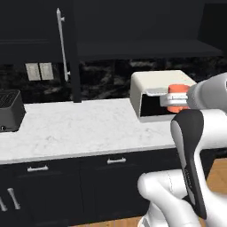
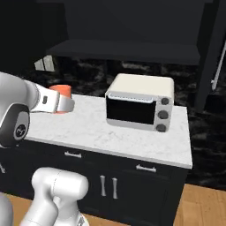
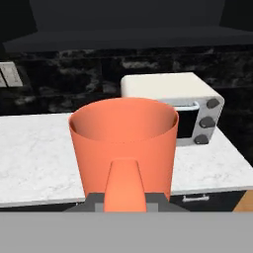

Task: Gather all objects into one cabinet and sort the glasses and bowls to opposite sides.

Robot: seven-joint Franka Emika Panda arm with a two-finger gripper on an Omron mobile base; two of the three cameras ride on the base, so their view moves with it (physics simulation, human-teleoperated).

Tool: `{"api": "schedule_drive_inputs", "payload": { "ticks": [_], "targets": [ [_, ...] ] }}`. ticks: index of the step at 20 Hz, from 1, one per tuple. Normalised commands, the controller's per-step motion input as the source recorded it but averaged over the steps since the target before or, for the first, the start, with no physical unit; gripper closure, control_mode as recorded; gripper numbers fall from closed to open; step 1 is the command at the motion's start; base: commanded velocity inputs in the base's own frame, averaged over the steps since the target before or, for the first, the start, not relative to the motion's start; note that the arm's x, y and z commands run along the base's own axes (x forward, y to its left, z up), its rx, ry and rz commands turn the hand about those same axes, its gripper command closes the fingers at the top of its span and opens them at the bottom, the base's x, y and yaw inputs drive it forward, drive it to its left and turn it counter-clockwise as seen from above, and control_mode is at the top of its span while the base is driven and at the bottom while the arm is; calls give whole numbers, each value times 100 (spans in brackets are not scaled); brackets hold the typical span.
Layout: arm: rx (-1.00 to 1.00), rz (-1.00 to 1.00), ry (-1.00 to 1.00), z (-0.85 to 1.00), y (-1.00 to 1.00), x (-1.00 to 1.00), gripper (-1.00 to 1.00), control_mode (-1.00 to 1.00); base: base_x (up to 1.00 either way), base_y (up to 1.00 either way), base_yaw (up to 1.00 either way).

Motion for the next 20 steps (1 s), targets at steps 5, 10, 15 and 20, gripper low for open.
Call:
{"api": "schedule_drive_inputs", "payload": {
  "ticks": [5, 10, 15, 20],
  "targets": [
    [0, 0, 0, 0, 0, 0, 100, 100, -56, 24, 92],
    [0, 0, 0, 0, 0, 0, 100, 100, -18, 0, 100],
    [0, 0, 0, 0, 0, 0, 100, 100, -18, 0, 100],
    [0, 0, 0, 0, 0, 0, 100, 100, -3, 5, 99]
  ]
}}
